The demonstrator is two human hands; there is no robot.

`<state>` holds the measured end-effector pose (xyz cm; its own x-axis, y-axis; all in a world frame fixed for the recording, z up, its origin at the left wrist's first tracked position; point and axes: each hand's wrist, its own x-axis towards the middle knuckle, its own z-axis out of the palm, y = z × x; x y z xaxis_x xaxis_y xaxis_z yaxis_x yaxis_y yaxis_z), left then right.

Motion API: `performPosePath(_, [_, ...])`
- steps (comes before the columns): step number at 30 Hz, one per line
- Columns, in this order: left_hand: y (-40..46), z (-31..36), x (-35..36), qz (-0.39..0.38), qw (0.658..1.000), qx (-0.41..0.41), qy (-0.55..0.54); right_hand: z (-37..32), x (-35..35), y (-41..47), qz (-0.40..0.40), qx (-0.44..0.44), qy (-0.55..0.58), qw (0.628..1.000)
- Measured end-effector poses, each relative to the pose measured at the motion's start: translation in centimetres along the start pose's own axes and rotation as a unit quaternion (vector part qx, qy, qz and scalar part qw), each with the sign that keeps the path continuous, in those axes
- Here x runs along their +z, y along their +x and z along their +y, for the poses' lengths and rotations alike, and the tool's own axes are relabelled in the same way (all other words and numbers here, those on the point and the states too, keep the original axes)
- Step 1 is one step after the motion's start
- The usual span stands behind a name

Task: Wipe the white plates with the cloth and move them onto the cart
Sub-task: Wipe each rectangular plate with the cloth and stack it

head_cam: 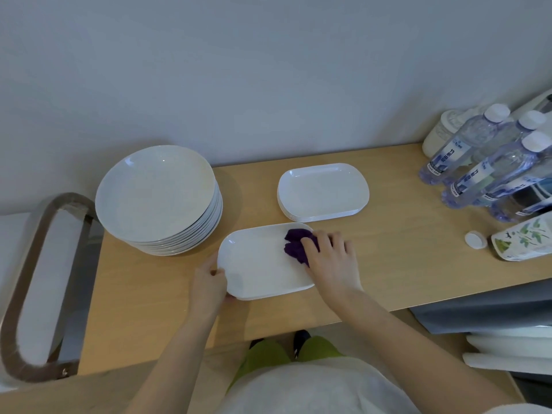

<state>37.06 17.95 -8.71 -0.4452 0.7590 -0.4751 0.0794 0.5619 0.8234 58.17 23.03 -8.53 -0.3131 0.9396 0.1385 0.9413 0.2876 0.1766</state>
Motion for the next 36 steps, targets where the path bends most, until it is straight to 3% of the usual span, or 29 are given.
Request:
performPosePath(4, [0.0,0.1,0.0,0.005,1.000,0.000,0.001,1.2,-0.2,1.4,0.040,0.043,0.051,0.997])
performPosePath(6, [0.1,-0.1,-0.2,0.003,1.000,-0.006,0.012,2.3,-0.5,1.9,0.015,0.100,0.142,0.985])
performPosePath(8, [0.3,-0.3,-0.4,0.001,1.000,-0.016,0.026,4.0,-0.9,2.1,-0.022,0.164,0.294,0.941])
performPosePath(11, [-0.1,-0.4,-0.3,0.019,0.997,-0.005,0.073,6.9,-1.6,1.7,-0.025,0.230,0.578,0.783])
performPosePath(14, [-1.1,-0.2,0.3,0.101,0.986,0.040,0.125,9.0,-0.8,0.5,-0.008,0.320,0.648,0.691])
performPosePath(15, [-1.7,-0.1,0.6,0.128,0.979,0.072,0.141,9.5,-0.2,0.1,-0.016,0.347,0.688,0.637])
performPosePath(18, [-3.8,0.7,2.5,0.140,0.945,0.223,0.194,10.4,1.2,-1.1,-0.046,0.377,0.831,0.407])
performPosePath(19, [-4.4,0.8,3.5,0.123,0.935,0.265,0.202,10.5,1.5,-1.3,-0.056,0.384,0.853,0.349])
performPosePath(20, [-5.0,0.9,4.5,0.097,0.927,0.294,0.211,10.3,1.7,-1.5,-0.069,0.391,0.863,0.313])
performPosePath(22, [-5.7,0.9,6.5,0.035,0.919,0.317,0.233,9.8,2.1,-1.6,-0.098,0.396,0.866,0.289])
performPosePath(23, [-5.8,0.9,7.6,0.006,0.917,0.311,0.249,9.6,2.3,-1.4,-0.114,0.399,0.859,0.300])
performPosePath(24, [-5.8,0.8,8.5,-0.018,0.917,0.298,0.265,9.4,2.3,-1.1,-0.127,0.403,0.841,0.337])
performPosePath(25, [-5.7,0.7,9.3,-0.036,0.917,0.286,0.277,9.2,2.3,-0.7,-0.140,0.399,0.810,0.406])
performPosePath(28, [-5.1,0.7,10.6,-0.075,0.909,0.275,0.303,9.8,2.3,0.8,-0.167,0.331,0.622,0.690])
performPosePath(29, [-5.0,0.8,10.8,-0.083,0.904,0.281,0.310,10.1,2.5,0.9,-0.165,0.307,0.555,0.755])
performPosePath(30, [-5.1,0.8,11.0,-0.091,0.898,0.289,0.318,10.5,2.8,0.9,-0.160,0.300,0.498,0.798])
performPosePath(34, [-6.1,1.0,12.1,-0.130,0.867,0.328,0.351,11.0,3.2,-0.2,-0.077,0.281,0.423,0.858])
performPosePath(36, [-6.6,1.4,12.6,-0.132,0.850,0.356,0.364,10.0,3.3,-0.5,-0.111,0.218,0.402,0.882])
